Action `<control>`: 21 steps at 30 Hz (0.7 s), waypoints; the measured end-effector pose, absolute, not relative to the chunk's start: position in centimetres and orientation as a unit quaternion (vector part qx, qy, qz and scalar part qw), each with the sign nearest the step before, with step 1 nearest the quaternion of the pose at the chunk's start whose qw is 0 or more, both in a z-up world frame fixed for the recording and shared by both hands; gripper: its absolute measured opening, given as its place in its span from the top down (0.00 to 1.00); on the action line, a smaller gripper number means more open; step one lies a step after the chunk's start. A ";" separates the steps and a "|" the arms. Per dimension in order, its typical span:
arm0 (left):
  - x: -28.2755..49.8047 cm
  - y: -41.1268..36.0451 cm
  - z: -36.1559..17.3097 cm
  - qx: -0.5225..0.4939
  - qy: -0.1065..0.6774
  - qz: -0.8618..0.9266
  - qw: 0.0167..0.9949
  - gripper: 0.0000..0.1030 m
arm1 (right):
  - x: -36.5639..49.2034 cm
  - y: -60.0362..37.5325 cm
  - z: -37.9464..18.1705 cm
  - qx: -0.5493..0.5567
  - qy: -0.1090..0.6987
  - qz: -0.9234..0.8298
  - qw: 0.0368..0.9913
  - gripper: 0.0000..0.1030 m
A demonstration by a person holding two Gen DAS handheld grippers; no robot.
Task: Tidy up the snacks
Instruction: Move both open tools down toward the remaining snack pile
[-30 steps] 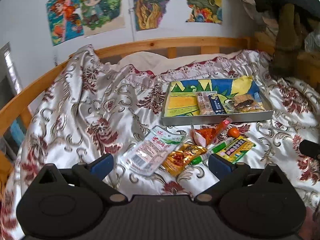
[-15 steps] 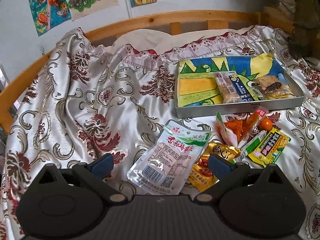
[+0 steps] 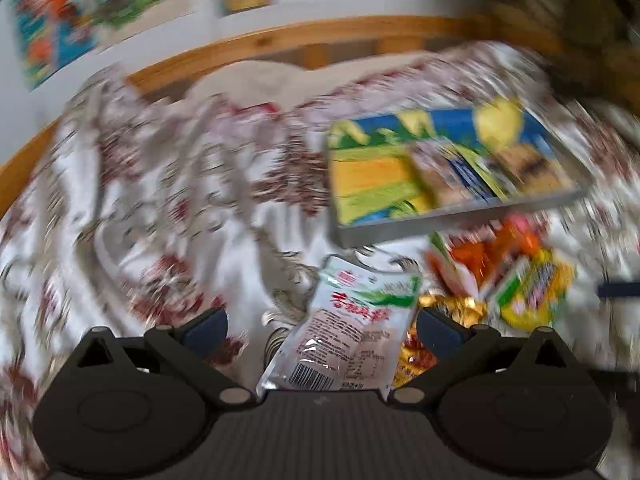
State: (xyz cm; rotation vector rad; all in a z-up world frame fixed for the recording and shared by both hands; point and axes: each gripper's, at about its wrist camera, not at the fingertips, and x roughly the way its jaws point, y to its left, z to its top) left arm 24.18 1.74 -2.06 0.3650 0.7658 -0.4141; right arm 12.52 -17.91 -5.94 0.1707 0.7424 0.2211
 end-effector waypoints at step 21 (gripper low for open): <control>24.0 -0.9 -6.3 0.322 0.343 -0.231 0.852 0.01 | 18.8 -17.4 -9.8 0.240 0.432 0.172 0.852 0.45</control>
